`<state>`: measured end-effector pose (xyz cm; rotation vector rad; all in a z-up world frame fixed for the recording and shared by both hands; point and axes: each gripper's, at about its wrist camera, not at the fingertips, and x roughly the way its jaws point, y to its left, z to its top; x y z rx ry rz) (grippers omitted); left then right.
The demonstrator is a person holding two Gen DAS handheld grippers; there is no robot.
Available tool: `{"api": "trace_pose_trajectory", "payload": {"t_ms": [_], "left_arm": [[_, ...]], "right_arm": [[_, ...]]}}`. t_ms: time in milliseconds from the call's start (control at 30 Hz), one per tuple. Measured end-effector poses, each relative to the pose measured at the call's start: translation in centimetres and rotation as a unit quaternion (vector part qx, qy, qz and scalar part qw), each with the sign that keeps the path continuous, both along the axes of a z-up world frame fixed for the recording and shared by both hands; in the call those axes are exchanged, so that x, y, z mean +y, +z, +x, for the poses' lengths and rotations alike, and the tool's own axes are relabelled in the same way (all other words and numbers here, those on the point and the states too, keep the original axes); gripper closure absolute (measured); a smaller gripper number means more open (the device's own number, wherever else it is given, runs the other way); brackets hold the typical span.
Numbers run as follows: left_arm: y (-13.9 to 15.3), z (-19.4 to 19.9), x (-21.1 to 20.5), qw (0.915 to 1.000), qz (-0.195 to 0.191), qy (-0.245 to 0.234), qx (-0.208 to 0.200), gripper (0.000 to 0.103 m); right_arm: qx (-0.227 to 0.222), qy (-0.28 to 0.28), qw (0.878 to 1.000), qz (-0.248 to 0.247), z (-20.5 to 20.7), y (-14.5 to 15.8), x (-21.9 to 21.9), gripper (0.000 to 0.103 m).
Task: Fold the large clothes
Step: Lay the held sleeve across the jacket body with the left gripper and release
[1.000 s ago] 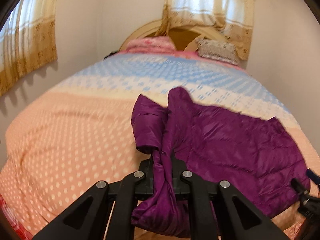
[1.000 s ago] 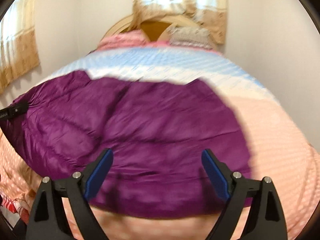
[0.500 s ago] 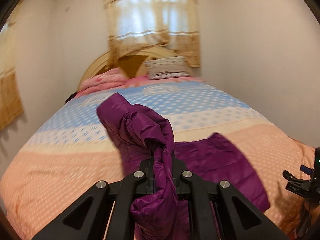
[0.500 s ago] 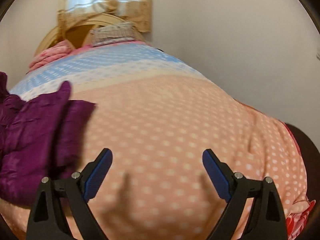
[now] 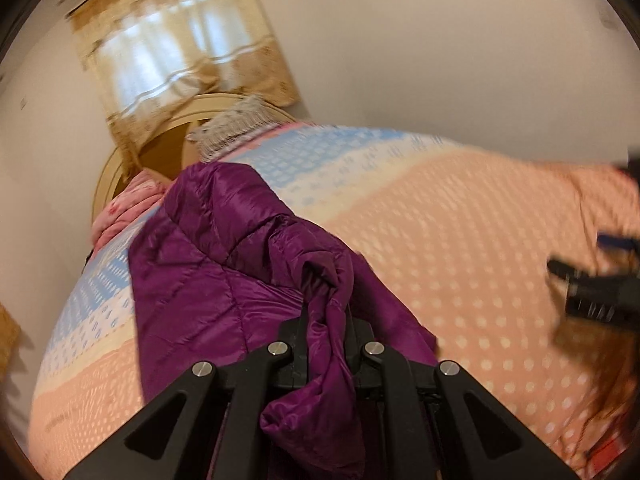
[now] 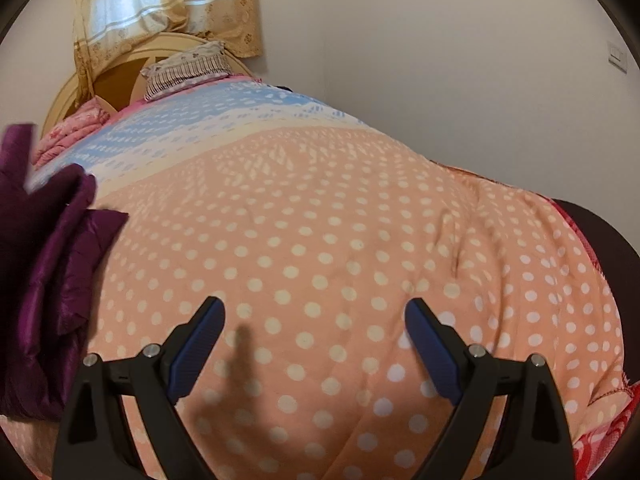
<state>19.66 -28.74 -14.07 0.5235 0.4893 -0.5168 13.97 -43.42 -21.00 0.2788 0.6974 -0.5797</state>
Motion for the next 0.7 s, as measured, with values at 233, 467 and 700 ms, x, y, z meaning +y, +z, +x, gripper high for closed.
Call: {"api": "trace_pose_trajectory", "payload": {"t_ms": [233,467,700], "left_arm": [[-2.2,-1.9,-2.4,0.9978,0.051,-0.034,-0.026,0.092],[0.3,-4.9,-2.4,0.9928,0.065,-0.053,-0.086,0.029],[5.2,-4.5,2.4,0.9939,0.011,-0.02,-0.108,0.019]], "right_arm": [[-0.005,0.002,1.0,0.012,0.6,-0.4,-0.3,0.01],[-0.002,0.006,1.0,0.008,0.9,-0.6,-0.5,0.009],[0.017,0.016,1.0,0.013,1.3,-0.6,-0.4,0.028]]}}
